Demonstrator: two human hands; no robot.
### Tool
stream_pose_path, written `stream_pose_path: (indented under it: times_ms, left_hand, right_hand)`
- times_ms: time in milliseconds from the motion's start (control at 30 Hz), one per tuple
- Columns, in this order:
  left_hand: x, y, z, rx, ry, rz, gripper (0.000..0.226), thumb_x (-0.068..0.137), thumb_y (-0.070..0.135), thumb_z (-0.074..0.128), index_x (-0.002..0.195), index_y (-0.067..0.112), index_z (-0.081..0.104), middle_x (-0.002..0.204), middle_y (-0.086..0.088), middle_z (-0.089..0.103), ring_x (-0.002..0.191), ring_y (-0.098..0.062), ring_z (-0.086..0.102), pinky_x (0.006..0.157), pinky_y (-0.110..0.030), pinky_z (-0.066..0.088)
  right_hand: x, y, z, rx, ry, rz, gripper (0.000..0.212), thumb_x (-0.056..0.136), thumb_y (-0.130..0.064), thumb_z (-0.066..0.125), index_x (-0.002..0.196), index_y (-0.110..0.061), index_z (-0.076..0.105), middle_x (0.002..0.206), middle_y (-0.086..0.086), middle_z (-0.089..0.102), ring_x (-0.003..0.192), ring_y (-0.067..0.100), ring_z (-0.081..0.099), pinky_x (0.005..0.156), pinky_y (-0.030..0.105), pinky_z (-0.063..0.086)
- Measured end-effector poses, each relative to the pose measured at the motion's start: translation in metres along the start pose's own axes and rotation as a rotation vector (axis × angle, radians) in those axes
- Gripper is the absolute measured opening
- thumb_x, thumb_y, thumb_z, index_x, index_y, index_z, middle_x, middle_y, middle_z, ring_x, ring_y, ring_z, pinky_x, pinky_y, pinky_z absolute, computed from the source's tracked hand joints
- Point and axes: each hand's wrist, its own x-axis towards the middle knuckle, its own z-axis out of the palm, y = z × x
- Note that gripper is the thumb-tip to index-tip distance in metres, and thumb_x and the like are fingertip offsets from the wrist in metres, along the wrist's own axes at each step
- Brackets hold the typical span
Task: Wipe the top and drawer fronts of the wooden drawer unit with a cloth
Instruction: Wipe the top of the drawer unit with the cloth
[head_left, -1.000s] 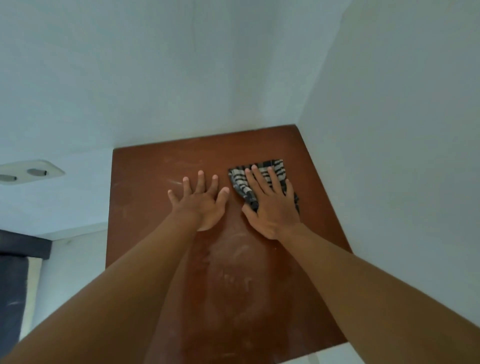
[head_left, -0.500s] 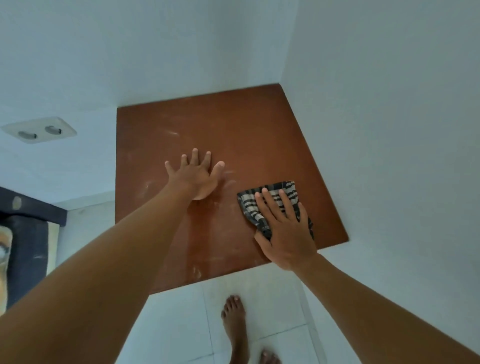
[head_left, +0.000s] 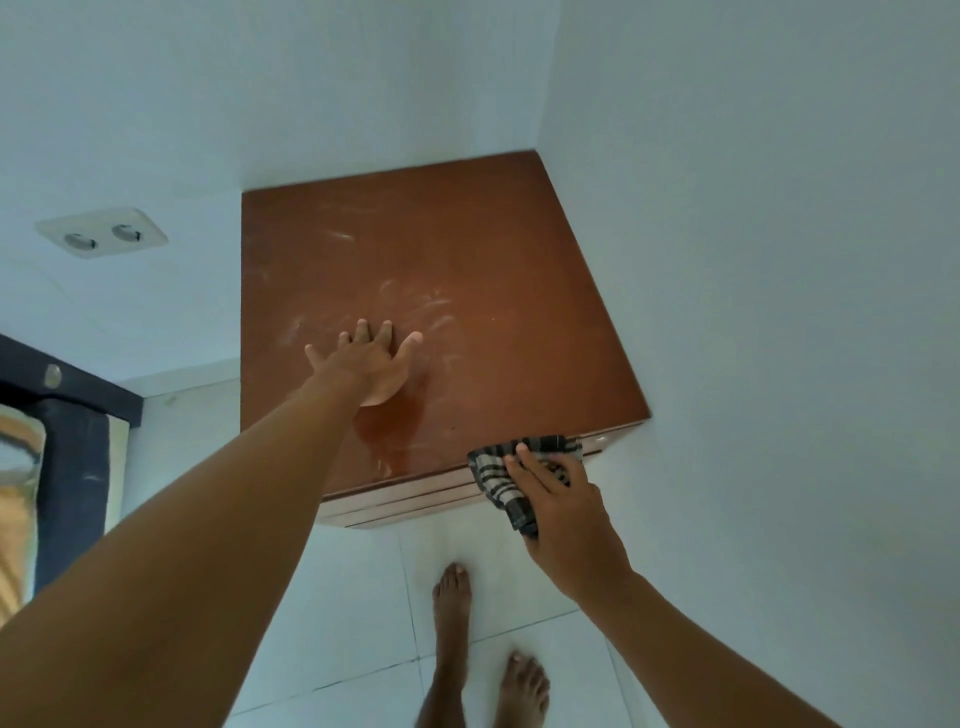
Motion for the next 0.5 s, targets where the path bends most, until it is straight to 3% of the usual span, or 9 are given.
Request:
stream_pose_path:
  times_ms: [67, 133, 200, 300, 400, 500]
  left_hand:
    - [-0.006, -0.007, -0.006, -0.008, 0.010, -0.006, 0.083, 0.095, 0.077, 0.001, 0.165, 0.033, 0.006, 0.174, -0.002, -0.002, 0.160, -0.030, 0.002, 0.121, -0.068, -0.004]
    - [-0.009, -0.015, -0.015, -0.001, 0.039, -0.016, 0.083, 0.095, 0.077, 0.001, 0.165, 0.033, 0.009, 0.174, -0.003, 0.001, 0.160, -0.032, 0.003, 0.122, -0.067, -0.003]
    - [-0.008, -0.023, -0.027, 0.001, 0.071, -0.032, 0.084, 0.094, 0.078, 0.001, 0.165, 0.034, 0.011, 0.174, -0.003, 0.003, 0.160, -0.034, 0.003, 0.123, -0.067, -0.002]
    - [-0.003, -0.033, -0.046, -0.024, 0.072, -0.030, 0.085, 0.094, 0.078, 0.001, 0.165, 0.033, 0.010, 0.174, -0.004, 0.001, 0.160, -0.034, 0.001, 0.122, -0.069, -0.003]
    - [0.010, -0.044, -0.061, -0.055, 0.047, -0.029, 0.081, 0.096, 0.075, 0.004, 0.165, 0.033, 0.008, 0.174, -0.004, -0.002, 0.160, -0.034, -0.002, 0.123, -0.067, -0.003]
    - [0.035, -0.055, -0.068, -0.060, 0.021, -0.014, 0.076, 0.099, 0.072, 0.007, 0.165, 0.035, 0.004, 0.174, -0.004, -0.007, 0.159, -0.035, -0.006, 0.123, -0.065, -0.002]
  right_hand:
    - [-0.013, -0.001, -0.004, 0.075, -0.055, -0.093, 0.065, 0.073, -0.024, 0.082, 0.135, -0.018, 0.061, 0.130, -0.001, 0.068, 0.115, 0.026, 0.061, 0.082, 0.045, 0.061]
    - [-0.018, -0.003, -0.015, 0.147, -0.071, -0.188, 0.057, 0.081, -0.029, 0.070, 0.136, -0.016, 0.060, 0.131, -0.001, 0.068, 0.117, 0.023, 0.060, 0.092, 0.041, 0.059]
    - [-0.002, -0.010, -0.033, 0.229, -0.020, -0.231, 0.056, 0.086, -0.033, 0.058, 0.138, -0.013, 0.059, 0.132, 0.000, 0.066, 0.120, 0.020, 0.057, 0.101, 0.035, 0.054]
    - [0.056, -0.027, -0.063, 0.331, 0.106, -0.217, 0.056, 0.084, -0.030, 0.055, 0.135, -0.009, 0.062, 0.128, 0.005, 0.067, 0.120, 0.020, 0.056, 0.105, 0.030, 0.048]
    - [0.138, -0.044, -0.085, 0.331, 0.203, -0.189, 0.053, 0.085, -0.025, 0.056, 0.134, -0.007, 0.063, 0.124, 0.008, 0.069, 0.119, 0.025, 0.057, 0.105, 0.035, 0.049]
    - [0.230, -0.058, -0.096, 0.272, 0.186, -0.145, 0.053, 0.088, -0.019, 0.065, 0.140, -0.010, 0.057, 0.131, 0.007, 0.066, 0.125, 0.028, 0.052, 0.106, 0.044, 0.048]
